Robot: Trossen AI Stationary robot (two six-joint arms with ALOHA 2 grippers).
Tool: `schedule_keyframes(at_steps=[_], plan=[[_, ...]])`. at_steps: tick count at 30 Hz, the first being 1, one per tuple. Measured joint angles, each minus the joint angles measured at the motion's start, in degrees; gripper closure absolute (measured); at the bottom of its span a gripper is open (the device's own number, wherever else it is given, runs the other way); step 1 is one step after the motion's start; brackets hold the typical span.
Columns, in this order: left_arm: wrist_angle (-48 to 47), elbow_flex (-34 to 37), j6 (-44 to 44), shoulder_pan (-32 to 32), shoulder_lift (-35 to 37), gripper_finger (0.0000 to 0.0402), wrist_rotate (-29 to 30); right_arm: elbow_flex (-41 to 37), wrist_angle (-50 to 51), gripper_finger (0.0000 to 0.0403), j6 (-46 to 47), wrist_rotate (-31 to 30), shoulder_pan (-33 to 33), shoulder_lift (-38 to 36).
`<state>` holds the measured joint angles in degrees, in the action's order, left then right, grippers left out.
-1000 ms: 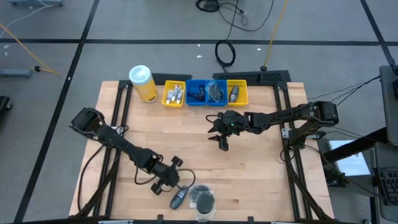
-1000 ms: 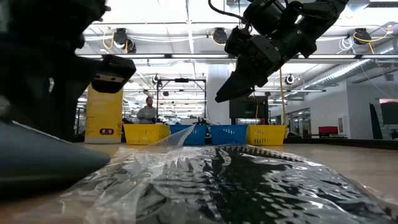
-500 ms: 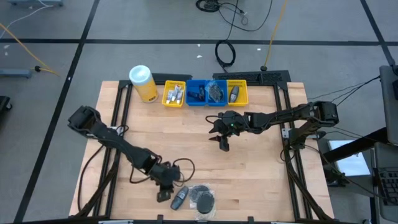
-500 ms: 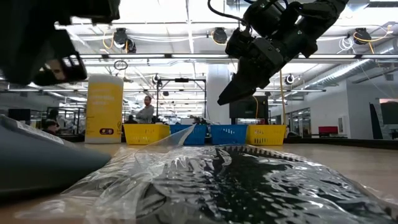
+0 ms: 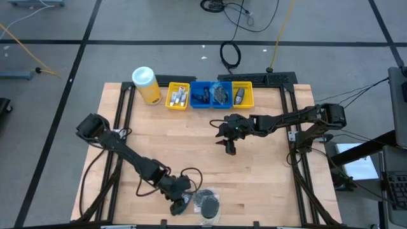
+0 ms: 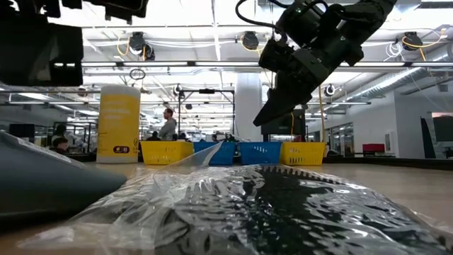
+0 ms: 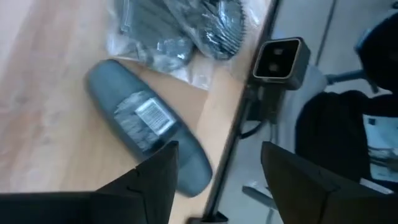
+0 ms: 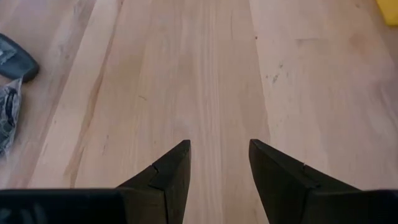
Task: Pick & Place Travel size toiletries
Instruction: Put the deodorant into the right yellow bin
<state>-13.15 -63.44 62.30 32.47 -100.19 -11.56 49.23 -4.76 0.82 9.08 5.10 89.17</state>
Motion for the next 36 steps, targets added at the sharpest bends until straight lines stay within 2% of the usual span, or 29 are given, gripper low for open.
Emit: schedule_keyframes(at_steps=[4, 12, 20, 36], plan=[[-1.81, -2.08, 1.66, 0.26, -1.43, 0.0172, 0.61, 0.0, 0.67, 0.0248, 0.02, 0.0, 0.0, 0.0], [-23.52, -15.35, -0.87, -0.34, -6.83, 0.0172, 2.65, 0.0, 2.09, 0.0248, 0.19, 0.01, -0.02, 0.0], [-32.7, -24.56, -0.31, -0.26, -13.92, 0.0172, 0.98, 0.0, 3.23, 0.0248, 0.21, 0.0, -0.02, 0.0], [-33.48, -25.4, 3.0, -0.25, -16.22, 0.0172, -0.9, 0.0, 3.81, 0.0248, 0.17, 0.0, -0.02, 0.0]])
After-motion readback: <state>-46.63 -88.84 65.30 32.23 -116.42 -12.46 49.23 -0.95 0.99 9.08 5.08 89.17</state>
